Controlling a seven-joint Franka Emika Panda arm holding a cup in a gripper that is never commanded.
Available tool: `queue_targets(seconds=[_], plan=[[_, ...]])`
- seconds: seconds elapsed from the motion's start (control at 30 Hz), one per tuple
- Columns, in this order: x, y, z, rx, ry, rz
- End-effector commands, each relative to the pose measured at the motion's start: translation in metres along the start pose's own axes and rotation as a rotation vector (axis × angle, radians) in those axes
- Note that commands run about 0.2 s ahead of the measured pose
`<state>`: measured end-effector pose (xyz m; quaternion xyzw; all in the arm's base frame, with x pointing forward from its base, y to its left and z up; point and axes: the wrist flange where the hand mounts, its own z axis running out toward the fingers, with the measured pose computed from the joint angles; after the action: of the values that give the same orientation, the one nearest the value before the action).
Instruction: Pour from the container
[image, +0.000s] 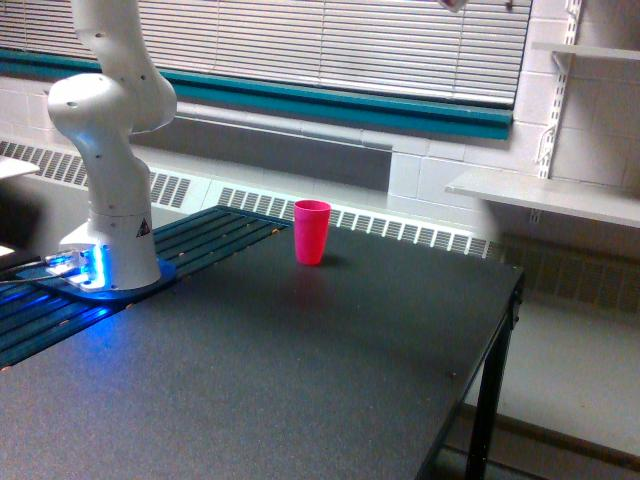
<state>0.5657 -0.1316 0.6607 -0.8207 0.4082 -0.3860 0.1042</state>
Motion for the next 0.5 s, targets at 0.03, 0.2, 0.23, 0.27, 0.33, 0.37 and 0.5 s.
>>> queue_targets(seconds=[0.03, 0.2, 0.23, 0.27, 0.33, 0.37, 0.5], plan=[[-0.003, -0.005, 0.000, 0.002, 0.009, -0.017], [-0.012, -0.012, 0.000, 0.017, 0.005, -0.048], [-0.014, -0.014, 0.000, 0.020, 0.006, -0.056], [-0.017, -0.016, -0.001, 0.024, 0.003, -0.064], [-0.024, -0.019, -0.001, 0.033, -0.001, -0.079], [-0.027, -0.020, -0.001, 0.036, -0.001, -0.090], [-0.045, -0.025, -0.003, 0.052, -0.012, -0.141]])
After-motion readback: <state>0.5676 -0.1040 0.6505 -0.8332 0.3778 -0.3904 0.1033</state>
